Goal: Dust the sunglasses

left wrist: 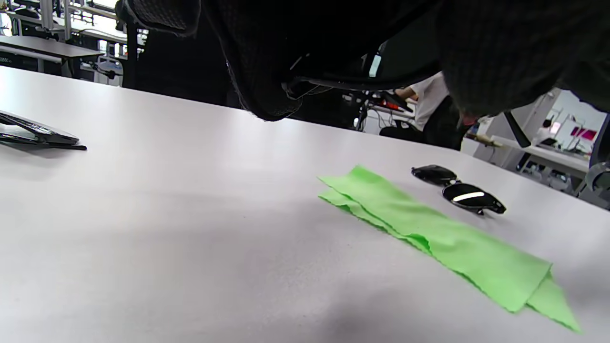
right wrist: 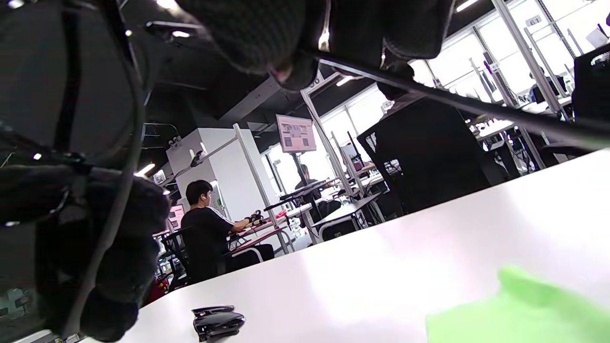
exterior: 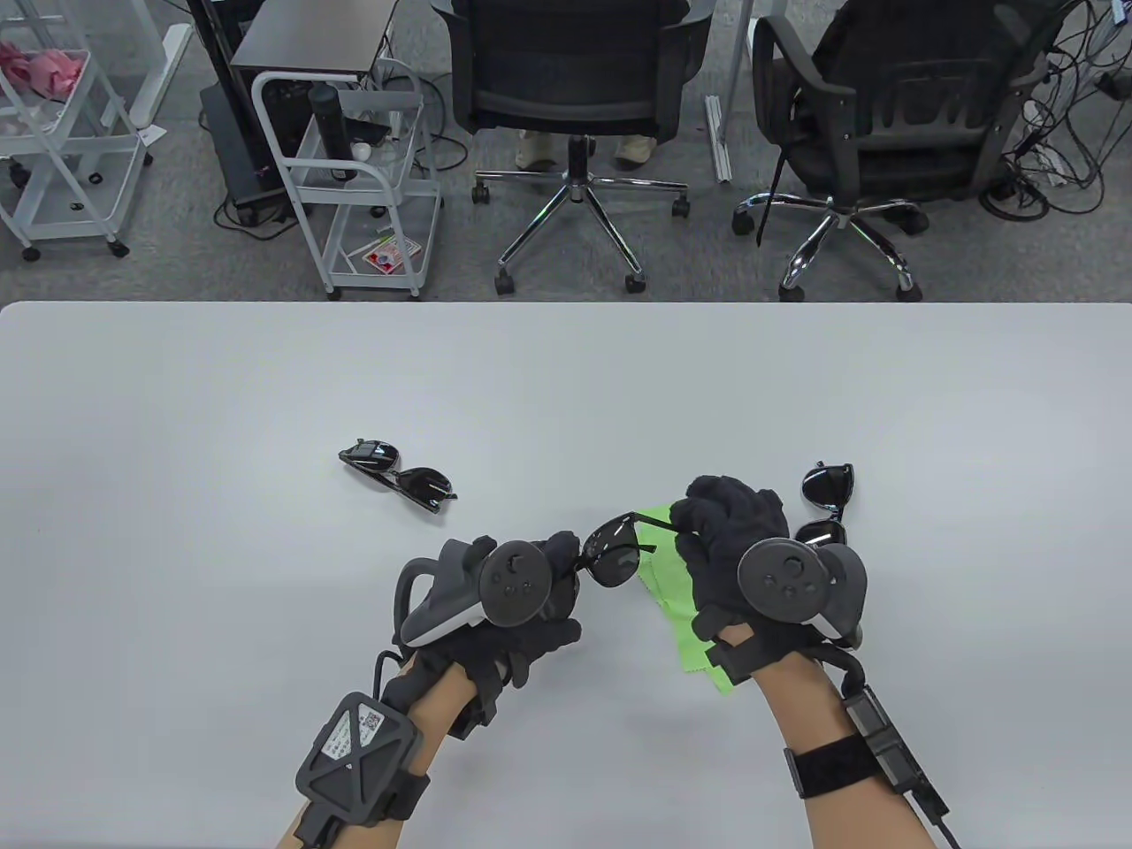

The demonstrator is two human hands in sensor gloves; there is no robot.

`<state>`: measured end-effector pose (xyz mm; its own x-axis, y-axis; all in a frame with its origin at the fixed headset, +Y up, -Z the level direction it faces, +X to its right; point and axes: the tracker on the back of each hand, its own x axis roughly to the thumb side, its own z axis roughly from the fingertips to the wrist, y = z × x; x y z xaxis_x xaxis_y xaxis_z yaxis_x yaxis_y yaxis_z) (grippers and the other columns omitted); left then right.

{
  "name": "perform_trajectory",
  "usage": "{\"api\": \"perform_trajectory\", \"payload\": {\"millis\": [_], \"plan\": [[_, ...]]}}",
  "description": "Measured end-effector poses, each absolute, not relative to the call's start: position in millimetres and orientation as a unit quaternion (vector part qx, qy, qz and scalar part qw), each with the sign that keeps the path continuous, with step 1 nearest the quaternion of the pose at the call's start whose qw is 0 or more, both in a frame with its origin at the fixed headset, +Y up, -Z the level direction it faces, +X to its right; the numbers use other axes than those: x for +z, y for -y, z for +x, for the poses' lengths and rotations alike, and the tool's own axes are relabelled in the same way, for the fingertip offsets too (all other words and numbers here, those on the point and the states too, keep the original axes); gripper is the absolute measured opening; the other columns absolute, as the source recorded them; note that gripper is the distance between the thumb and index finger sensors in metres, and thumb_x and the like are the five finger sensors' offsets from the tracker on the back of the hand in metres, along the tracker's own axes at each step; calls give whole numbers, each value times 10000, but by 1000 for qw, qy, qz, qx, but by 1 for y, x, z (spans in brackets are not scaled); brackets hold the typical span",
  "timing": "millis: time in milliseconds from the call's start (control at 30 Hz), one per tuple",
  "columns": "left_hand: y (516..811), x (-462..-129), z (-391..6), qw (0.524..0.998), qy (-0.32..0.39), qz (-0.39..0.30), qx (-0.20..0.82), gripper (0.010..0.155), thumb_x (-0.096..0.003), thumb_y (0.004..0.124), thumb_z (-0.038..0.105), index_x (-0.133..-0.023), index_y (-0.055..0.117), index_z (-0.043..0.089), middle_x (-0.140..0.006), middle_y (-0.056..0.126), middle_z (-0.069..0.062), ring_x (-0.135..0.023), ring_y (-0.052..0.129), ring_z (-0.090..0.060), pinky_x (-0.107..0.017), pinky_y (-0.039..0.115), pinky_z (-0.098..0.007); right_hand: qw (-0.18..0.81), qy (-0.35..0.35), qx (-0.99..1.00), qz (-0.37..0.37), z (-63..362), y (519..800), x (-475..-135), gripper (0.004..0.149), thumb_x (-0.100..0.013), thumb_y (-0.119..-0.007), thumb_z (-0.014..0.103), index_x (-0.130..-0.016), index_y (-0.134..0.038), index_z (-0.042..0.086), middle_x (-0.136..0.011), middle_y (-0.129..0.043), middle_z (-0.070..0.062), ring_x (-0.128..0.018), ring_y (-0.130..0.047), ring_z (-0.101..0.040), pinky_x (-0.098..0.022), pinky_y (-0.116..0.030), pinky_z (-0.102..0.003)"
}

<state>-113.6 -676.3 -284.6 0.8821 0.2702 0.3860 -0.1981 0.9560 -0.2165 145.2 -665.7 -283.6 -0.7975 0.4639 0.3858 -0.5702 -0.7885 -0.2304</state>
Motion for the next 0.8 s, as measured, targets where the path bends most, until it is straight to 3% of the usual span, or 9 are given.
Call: {"api": "perform_trajectory", "payload": {"millis": [100, 167, 267, 333, 433, 500, 600, 800], "plan": [[677, -285, -114, 957, 209, -98, 175, 920, -286, 833, 676, -1065, 487, 332, -1036, 727, 120, -909, 942, -131, -776, 592, -508, 280, 189, 929, 153, 144, 661, -280, 463, -463, -779, 277, -893, -749, 108, -1038, -628, -203, -933, -629, -508, -620, -429, -739], [677, -287, -116, 953, 199, -104, 206, 921, -286, 830, 680, -1063, 488, 322, -1032, 728, 116, -900, 953, -129, -772, 607, -496, 283, 200, 923, 165, 140, 656, -275, 665, -466, -805, 307, -1030, -562, 51, -1104, -424, -260, -970, -464, -557, -619, -370, -745], [677, -289, -124, 949, 158, -86, 260, 923, -290, 820, 689, -1060, 481, 309, -1025, 725, 108, -891, 959, -130, -760, 633, -479, 223, 257, 915, 217, 129, 640, -260, 767, -466, -823, 345, -1061, -442, 44, -1119, -303, -269, -983, -355, -569, -619, -332, -742], [676, -290, -131, 943, 131, -71, 297, 931, -295, 806, 699, -1065, 468, 302, -1025, 722, 107, -888, 961, -127, -755, 645, -470, 187, 296, 904, 246, 121, 632, -250, 717, -469, -822, 370, -1051, -524, 73, -1120, -369, -248, -984, -422, -547, -630, -374, -721], [677, -291, -138, 918, 121, -86, 369, 934, -306, 789, 710, -1071, 447, 298, -1032, 706, 111, -897, 953, -116, -757, 649, -460, 173, 300, 900, 265, 109, 630, -244, 601, -473, -817, 403, -982, -702, 104, -1061, -649, -180, -929, -695, -465, -644, -531, -673], [680, -292, -139, 883, 124, -116, 437, 932, -315, 784, 707, -1075, 431, 301, -1043, 691, 112, -914, 939, -116, -762, 642, -463, 202, 256, 907, 267, 104, 639, -249, 530, -472, -809, 422, -920, -803, 139, -992, -802, -137, -857, -849, -414, -627, -643, -639], [687, -291, -132, 831, 154, -178, 505, 930, -333, 780, 680, -1087, 397, 294, -1074, 653, 101, -955, 901, -140, -771, 620, -485, 282, 166, 912, 247, 100, 661, -261, 593, -476, -783, 420, -980, -722, 114, -1042, -721, -183, -901, -780, -462, -618, -635, -657], [694, -288, -115, 796, 194, -236, 522, 931, -339, 792, 649, -1093, 393, 276, -1094, 657, 90, -980, 890, -158, -771, 615, -503, 553, 9, 807, 206, 108, 685, -282, 632, -492, -760, 379, -1042, -610, 105, -1112, -519, -238, -969, -580, -531, -631, -540, -702]]}}
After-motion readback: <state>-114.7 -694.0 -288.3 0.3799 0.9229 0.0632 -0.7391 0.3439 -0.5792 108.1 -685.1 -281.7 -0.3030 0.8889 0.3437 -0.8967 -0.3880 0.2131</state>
